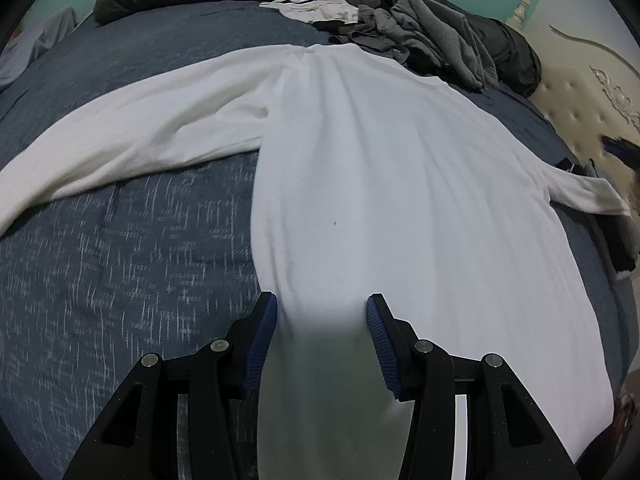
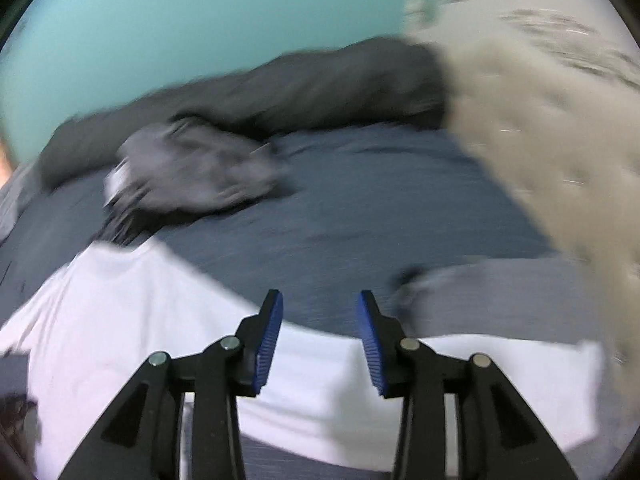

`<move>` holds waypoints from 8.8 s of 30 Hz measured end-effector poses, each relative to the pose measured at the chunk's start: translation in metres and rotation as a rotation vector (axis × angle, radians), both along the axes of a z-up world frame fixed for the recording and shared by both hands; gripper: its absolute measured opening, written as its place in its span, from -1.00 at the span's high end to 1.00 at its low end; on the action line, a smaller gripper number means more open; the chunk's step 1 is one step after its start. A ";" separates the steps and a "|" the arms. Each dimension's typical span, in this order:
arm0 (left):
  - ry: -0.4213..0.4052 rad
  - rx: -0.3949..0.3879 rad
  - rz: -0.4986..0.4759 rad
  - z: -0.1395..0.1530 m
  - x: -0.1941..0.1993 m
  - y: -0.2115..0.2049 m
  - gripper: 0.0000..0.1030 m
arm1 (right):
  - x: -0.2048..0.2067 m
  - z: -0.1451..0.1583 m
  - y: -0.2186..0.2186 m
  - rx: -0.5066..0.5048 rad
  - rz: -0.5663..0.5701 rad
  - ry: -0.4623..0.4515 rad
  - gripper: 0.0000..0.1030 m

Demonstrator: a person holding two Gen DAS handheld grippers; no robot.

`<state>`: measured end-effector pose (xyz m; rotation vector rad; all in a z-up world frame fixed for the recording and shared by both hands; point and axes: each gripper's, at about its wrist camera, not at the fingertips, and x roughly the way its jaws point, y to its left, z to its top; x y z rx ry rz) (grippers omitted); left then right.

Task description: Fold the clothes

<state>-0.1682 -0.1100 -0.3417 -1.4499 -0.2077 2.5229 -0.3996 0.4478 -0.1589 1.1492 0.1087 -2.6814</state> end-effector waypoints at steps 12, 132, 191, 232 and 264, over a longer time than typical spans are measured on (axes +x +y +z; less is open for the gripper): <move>0.008 0.013 -0.013 -0.003 -0.018 -0.001 0.02 | -0.070 -0.091 -0.152 0.057 0.224 -0.185 0.14; -0.043 0.045 0.407 0.057 0.041 -0.229 -0.19 | 0.243 -0.123 -0.181 -0.615 0.051 -0.188 0.04; -0.060 -0.048 0.598 0.026 -0.015 -0.430 0.07 | 0.236 -0.165 -0.221 -0.572 0.100 -0.253 -0.03; -0.140 0.028 0.665 0.051 0.002 -0.471 0.28 | 0.235 -0.160 -0.218 -0.608 0.093 -0.242 -0.04; 0.029 -0.085 0.679 0.097 -0.073 -0.480 0.86 | 0.237 -0.172 -0.229 -0.541 0.110 -0.257 -0.04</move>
